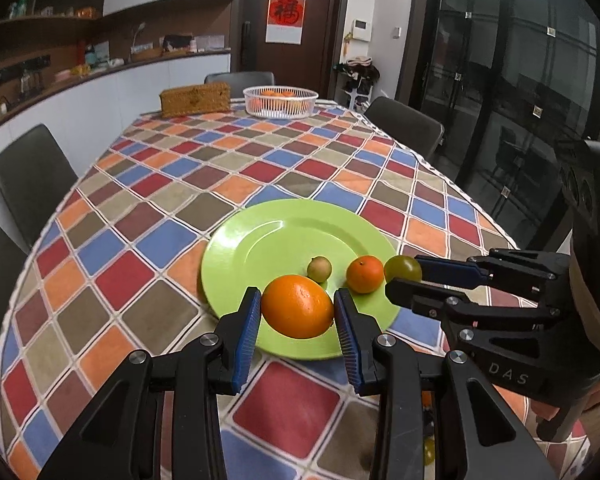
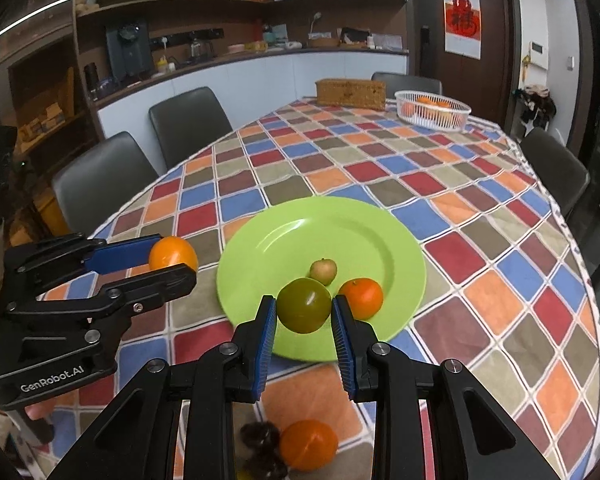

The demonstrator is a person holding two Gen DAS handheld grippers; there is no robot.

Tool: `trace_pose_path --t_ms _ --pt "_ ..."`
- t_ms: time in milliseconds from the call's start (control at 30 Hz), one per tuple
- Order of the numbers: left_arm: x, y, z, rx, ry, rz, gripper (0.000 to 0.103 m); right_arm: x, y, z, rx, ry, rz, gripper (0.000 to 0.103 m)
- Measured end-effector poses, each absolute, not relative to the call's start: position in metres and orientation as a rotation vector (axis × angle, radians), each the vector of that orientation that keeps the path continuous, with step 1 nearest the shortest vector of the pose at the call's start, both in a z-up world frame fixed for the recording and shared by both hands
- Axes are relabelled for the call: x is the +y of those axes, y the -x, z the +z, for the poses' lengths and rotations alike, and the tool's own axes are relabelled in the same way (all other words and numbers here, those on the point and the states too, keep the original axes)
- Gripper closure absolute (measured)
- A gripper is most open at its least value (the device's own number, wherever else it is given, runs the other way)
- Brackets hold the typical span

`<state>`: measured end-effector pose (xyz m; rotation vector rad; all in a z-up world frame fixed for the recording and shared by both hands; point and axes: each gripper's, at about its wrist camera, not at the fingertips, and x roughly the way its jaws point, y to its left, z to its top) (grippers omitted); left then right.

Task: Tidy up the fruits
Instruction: 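Carry the tangerine and green fruit onto the green plate and open both tools, then withdraw both open tools from the plate back to the remaining fruits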

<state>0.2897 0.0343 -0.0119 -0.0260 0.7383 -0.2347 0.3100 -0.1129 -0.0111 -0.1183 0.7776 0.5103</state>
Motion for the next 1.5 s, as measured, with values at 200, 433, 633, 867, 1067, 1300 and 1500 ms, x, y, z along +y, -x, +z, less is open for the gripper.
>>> trace_pose_path --t_ms 200,433,633,867,1067,1300,1500 --pt "0.036 -0.32 -0.03 0.796 0.041 -0.248 0.066 -0.107 -0.33 -0.024 0.814 0.136 0.501 0.074" --pt "0.04 -0.34 -0.051 0.865 0.059 -0.249 0.066 -0.103 -0.347 -0.039 0.863 0.14 0.495 0.074" --pt "0.039 -0.347 -0.06 0.893 0.035 -0.24 0.066 -0.101 -0.352 -0.045 0.884 0.142 0.489 0.073" --pt "0.04 -0.34 -0.051 0.867 0.017 -0.225 0.061 -0.102 -0.349 -0.042 0.875 0.141 0.474 0.068" --pt "0.036 -0.326 -0.036 0.84 -0.031 -0.207 0.061 -0.107 -0.335 -0.028 0.835 0.147 0.472 0.068" --pt "0.032 -0.296 -0.006 0.779 -0.042 -0.192 0.06 -0.114 -0.312 -0.004 0.779 0.146 0.477 0.068" --pt "0.025 -0.262 0.017 0.723 -0.056 -0.184 0.055 -0.123 -0.284 0.014 0.739 0.133 0.482 0.068"
